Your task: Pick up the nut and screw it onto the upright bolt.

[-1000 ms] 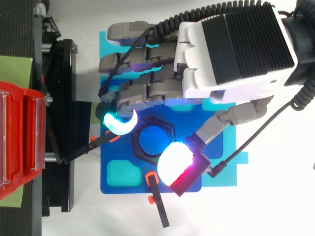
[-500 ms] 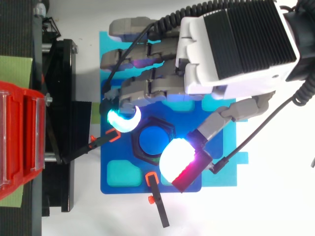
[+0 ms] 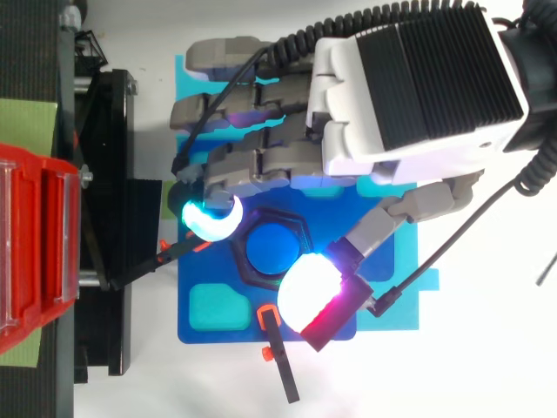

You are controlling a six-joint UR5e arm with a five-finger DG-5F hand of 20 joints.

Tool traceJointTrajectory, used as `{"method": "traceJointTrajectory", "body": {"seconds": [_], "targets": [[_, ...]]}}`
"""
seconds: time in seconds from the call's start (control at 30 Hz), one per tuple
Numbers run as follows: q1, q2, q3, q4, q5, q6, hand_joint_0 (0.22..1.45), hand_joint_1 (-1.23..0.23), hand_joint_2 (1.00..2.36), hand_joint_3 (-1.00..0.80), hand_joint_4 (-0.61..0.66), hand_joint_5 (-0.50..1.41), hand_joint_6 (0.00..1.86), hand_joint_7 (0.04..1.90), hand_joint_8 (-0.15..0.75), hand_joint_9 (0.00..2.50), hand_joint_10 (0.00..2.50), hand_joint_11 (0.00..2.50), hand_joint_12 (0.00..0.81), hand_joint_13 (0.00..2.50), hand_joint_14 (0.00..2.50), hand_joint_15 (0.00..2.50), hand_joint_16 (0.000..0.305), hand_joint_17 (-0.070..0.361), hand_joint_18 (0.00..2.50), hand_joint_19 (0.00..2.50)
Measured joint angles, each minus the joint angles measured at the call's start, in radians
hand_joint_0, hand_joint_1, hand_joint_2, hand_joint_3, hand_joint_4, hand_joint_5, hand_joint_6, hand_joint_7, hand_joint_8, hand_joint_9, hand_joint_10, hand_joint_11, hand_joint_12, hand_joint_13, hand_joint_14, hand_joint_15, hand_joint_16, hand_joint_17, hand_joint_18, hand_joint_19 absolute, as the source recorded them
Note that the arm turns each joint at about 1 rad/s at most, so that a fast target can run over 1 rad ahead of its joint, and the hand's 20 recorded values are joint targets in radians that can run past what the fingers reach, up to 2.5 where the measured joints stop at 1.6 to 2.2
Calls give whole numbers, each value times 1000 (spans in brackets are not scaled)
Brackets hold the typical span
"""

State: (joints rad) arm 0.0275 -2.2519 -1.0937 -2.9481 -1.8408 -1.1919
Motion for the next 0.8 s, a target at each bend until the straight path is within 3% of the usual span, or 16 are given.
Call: {"method": "traceJointTrajectory", "body": {"seconds": [0.8], "targets": [[-23,0,-1,-6,-26,-14,507,-214,1000,-500,263,-58,504,1071,271,751,0,0,320,299,0,0,43,97,0,0]]}}
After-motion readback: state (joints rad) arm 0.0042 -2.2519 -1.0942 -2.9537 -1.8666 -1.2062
